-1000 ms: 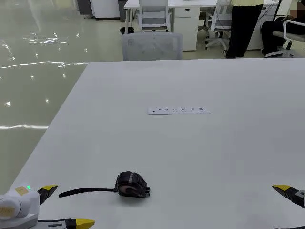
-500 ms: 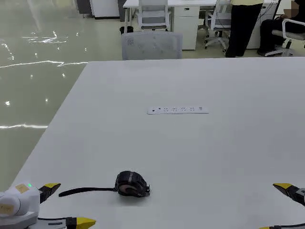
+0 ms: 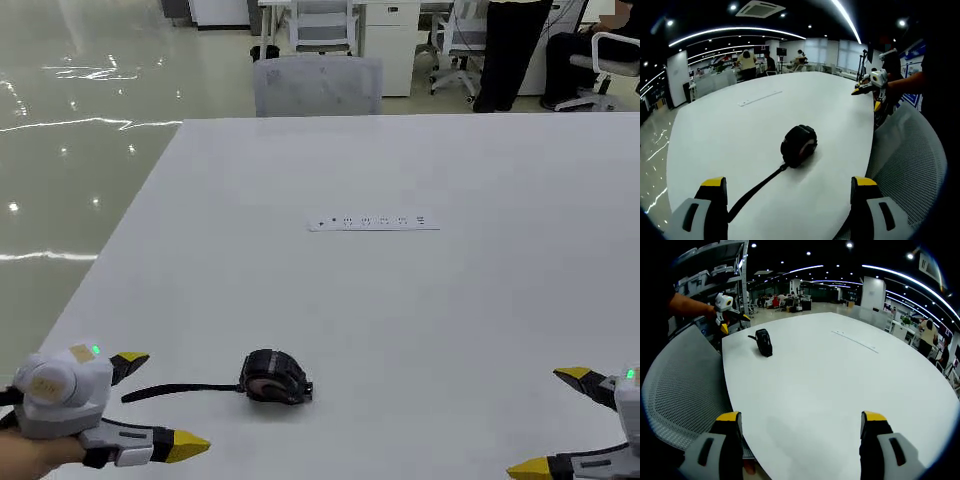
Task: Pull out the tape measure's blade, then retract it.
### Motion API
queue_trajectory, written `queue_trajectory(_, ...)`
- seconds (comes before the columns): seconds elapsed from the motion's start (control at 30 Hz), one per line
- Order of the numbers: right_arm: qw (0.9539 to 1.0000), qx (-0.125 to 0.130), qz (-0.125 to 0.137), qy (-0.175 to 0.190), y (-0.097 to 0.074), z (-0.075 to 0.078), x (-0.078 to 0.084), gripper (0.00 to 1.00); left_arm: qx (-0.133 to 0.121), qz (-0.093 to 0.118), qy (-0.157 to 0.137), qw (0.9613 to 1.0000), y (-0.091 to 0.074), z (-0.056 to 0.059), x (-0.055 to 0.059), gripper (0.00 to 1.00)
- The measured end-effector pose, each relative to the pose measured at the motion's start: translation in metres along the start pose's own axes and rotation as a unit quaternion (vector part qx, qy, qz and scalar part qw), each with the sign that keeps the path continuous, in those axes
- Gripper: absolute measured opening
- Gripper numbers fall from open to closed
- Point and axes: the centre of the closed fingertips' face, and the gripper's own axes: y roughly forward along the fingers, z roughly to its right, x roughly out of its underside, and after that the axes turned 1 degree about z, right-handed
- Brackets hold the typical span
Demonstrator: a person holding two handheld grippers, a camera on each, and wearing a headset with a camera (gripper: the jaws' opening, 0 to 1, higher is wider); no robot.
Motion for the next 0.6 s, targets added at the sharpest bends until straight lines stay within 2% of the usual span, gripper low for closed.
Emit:
queue_trajectory(0.13, 1.0000, -0.007, -0.002, -0.005, 0.007, -0.001, -0.004, 1.00, 0.029, -0.025, 0.039, 0.9985, 0.010, 0.002, -0.006, 0.99)
queue_trajectory(0.2, 0.9999, -0.015, 0.007, 0.004, 0.011, -0.003, -0.011, 1.00, 0.043, -0.041, 0.056, 0.9966, 0.017, 0.004, -0.008, 0.98)
queue_trajectory(0.3, 0.9997, -0.020, 0.011, 0.002, 0.017, -0.004, -0.019, 1.00, 0.068, -0.058, 0.094, 0.9916, 0.028, 0.010, -0.015, 0.98)
queue_trajectory(0.33, 0.9997, -0.024, 0.011, -0.001, 0.021, -0.006, -0.022, 1.00, 0.075, -0.068, 0.113, 0.9884, 0.032, 0.011, -0.017, 0.98)
queue_trajectory(0.4, 0.9994, -0.031, 0.011, -0.006, 0.026, -0.008, -0.028, 1.00, 0.084, -0.077, 0.144, 0.9830, 0.039, 0.012, -0.023, 0.98)
queue_trajectory(0.53, 0.9990, -0.041, 0.011, -0.017, 0.034, -0.010, -0.038, 1.00, 0.104, -0.099, 0.180, 0.9733, 0.050, 0.016, -0.031, 0.97)
queue_trajectory(0.6, 0.9985, -0.048, 0.017, -0.020, 0.038, -0.011, -0.046, 1.00, 0.109, -0.123, 0.209, 0.9641, 0.057, 0.015, -0.033, 0.95)
